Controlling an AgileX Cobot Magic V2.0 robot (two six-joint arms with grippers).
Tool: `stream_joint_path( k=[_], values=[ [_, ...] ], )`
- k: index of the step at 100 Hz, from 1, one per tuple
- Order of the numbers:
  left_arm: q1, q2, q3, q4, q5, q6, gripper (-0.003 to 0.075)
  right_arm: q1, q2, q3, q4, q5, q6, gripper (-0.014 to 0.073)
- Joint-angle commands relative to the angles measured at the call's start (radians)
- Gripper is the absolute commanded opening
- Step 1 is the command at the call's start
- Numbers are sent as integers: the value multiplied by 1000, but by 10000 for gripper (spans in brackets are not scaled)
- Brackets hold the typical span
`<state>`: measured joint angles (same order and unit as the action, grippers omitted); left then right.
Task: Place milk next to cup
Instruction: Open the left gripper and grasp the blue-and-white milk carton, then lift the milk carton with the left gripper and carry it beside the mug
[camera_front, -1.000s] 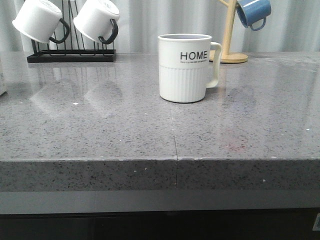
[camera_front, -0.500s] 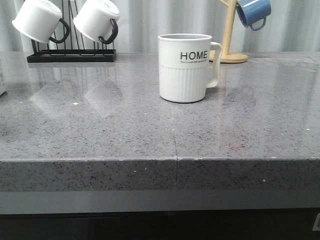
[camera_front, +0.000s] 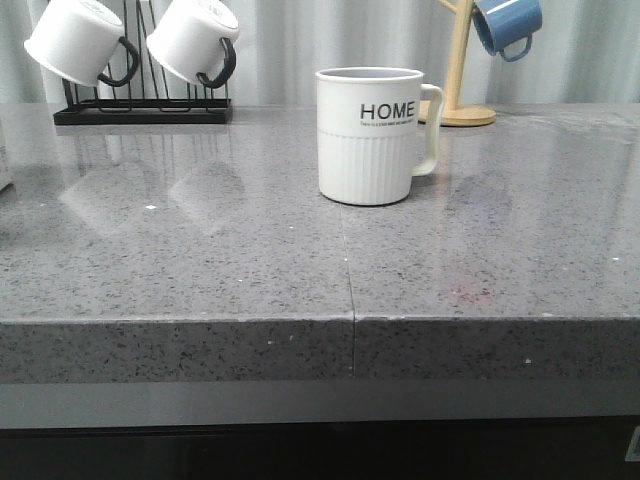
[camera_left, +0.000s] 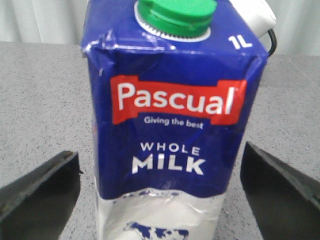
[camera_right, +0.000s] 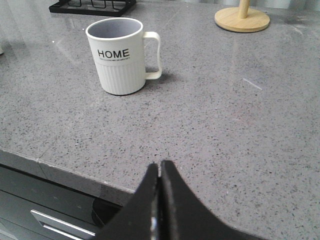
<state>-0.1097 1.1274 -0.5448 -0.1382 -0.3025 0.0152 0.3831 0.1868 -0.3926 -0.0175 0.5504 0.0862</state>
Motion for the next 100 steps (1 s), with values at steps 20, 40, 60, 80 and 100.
stream_joint_path(
  k=[20, 40, 60, 80, 100],
  values=[
    [2, 68, -63, -7, -157, -8, 599, -1, 10, -26, 5, -70, -7, -39],
    [2, 118, -109, -7, -158, -8, 522, -1, 10, -26, 5, -70, -7, -39],
    [2, 127, -111, 13, -161, -2, 230, -1, 10, -26, 5, -70, -7, -39],
    [-22, 87, -114, 41, -167, -2, 228, -1, 10, -26, 5, -70, -7, -39],
    [-148, 62, -167, 39, -177, 27, 228, -1, 10, -26, 5, -70, -7, -39]
  ],
)
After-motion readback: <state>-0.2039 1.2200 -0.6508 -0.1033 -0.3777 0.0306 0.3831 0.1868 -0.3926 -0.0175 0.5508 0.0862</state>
